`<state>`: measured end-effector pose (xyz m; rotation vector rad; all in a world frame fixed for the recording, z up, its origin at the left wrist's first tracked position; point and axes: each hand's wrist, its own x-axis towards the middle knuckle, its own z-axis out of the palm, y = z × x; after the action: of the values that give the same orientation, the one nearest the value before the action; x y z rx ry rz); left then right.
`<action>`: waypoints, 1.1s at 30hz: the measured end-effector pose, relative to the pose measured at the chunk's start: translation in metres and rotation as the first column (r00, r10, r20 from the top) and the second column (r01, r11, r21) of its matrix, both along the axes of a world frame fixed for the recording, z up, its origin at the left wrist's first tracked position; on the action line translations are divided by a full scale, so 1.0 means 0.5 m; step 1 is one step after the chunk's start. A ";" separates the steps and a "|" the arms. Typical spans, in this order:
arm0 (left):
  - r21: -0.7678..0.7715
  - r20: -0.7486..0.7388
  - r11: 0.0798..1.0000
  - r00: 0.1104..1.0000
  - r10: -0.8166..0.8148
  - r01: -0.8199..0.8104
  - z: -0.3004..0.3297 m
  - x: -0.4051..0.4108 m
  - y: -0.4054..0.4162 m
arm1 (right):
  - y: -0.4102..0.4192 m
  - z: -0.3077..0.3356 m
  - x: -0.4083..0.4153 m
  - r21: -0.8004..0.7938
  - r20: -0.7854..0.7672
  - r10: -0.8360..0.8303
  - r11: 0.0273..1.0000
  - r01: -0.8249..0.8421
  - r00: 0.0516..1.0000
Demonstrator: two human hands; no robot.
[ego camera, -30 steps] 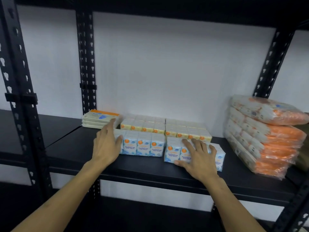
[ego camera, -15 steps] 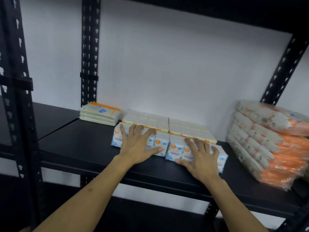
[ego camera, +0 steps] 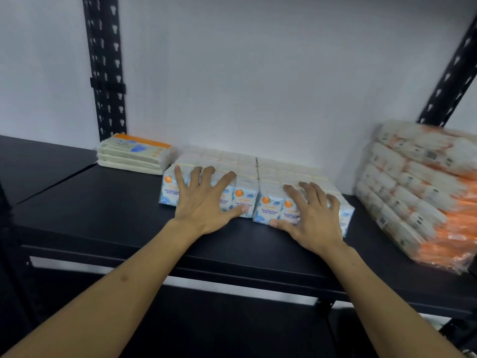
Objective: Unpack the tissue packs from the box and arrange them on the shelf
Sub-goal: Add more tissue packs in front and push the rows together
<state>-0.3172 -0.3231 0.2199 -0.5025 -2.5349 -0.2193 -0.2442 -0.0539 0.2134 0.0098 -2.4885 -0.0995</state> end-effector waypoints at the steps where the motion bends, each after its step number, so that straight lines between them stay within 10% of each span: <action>1: 0.001 0.002 1.000 1.000 -0.001 0.001 0.000 -0.002 0.000 | 0.001 0.001 -0.003 0.005 -0.004 0.004 1.000 -0.004 1.000; 24: 0.167 -0.054 0.959 0.973 -0.223 0.229 -0.031 0.203 -0.020 | -0.061 0.008 0.148 -0.291 -0.048 0.155 0.943 -0.162 0.987; 33: 0.016 0.053 0.991 0.989 -0.137 0.136 -0.111 0.290 -0.032 | -0.126 -0.120 0.304 -0.231 0.027 0.044 0.972 -0.037 0.999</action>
<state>-0.1721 -0.3389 0.1644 -0.6747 -2.5514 -0.3029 -0.0922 -0.1169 0.1536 -0.0356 -2.5157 0.2085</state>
